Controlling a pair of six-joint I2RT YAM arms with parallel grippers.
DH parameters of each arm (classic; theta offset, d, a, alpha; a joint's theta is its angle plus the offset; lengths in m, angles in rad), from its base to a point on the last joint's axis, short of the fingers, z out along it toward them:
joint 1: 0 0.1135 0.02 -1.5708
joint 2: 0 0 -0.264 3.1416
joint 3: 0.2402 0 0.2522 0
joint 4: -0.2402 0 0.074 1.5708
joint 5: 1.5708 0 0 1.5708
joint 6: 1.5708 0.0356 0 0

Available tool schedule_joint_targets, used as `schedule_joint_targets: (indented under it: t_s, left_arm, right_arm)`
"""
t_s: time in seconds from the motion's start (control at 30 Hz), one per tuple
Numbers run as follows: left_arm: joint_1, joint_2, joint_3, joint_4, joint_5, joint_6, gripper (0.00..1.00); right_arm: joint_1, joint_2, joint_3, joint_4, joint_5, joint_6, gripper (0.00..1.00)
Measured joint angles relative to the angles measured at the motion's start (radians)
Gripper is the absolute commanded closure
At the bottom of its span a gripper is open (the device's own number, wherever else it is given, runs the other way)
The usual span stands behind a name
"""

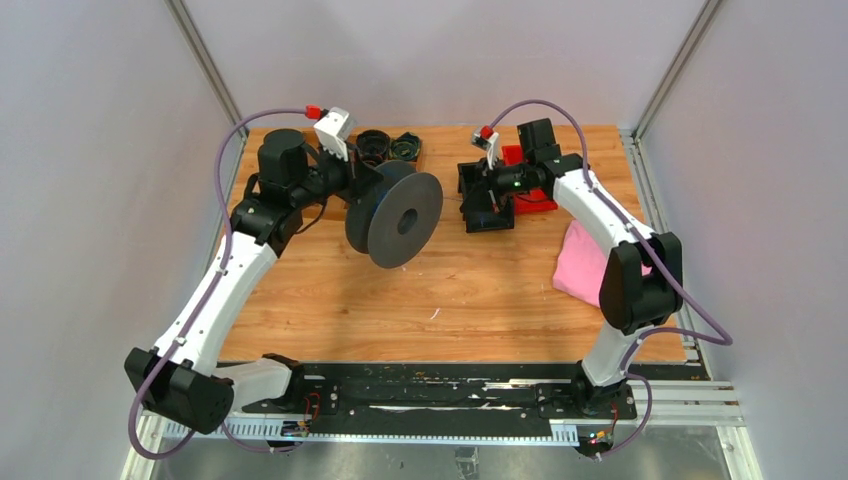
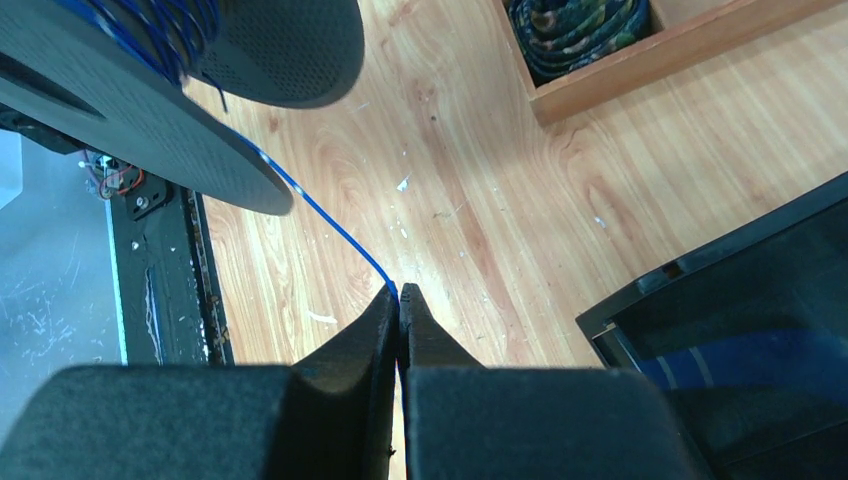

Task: Wrap the cables
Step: Wrap the cable around the cable reel.

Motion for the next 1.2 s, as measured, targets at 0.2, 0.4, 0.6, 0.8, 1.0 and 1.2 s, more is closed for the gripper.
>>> schedule_joint_targets:
  t_s: [0.2,0.4,0.6,0.8,1.0,1.2]
  left_arm:
    - [0.063,0.007,0.006,0.026,0.009,-0.147,1.00]
    - [0.094,0.029,0.013,0.046,-0.023,-0.275,1.00]
    - [0.098,0.043,0.045,0.019,-0.121,-0.324,1.00]
    - [0.100,0.044,0.082,-0.043,-0.256,-0.328,1.00]
    - [0.104,0.051,0.100,-0.083,-0.376,-0.328,1.00]
    - [0.103,0.061,0.100,-0.090,-0.459,-0.319,1.00]
  right_arm:
    - [0.000,0.000,-0.122,0.116,-0.021,0.047,0.98]
    - [0.008,0.000,-0.229,0.259,-0.021,0.147,0.98]
    - [0.074,-0.001,-0.298,0.405,0.005,0.256,0.99]
    - [0.188,0.000,-0.327,0.512,0.054,0.359,0.99]
    - [0.298,0.004,-0.327,0.610,0.082,0.480,0.99]
    - [0.362,0.008,-0.327,0.674,0.104,0.561,0.99]
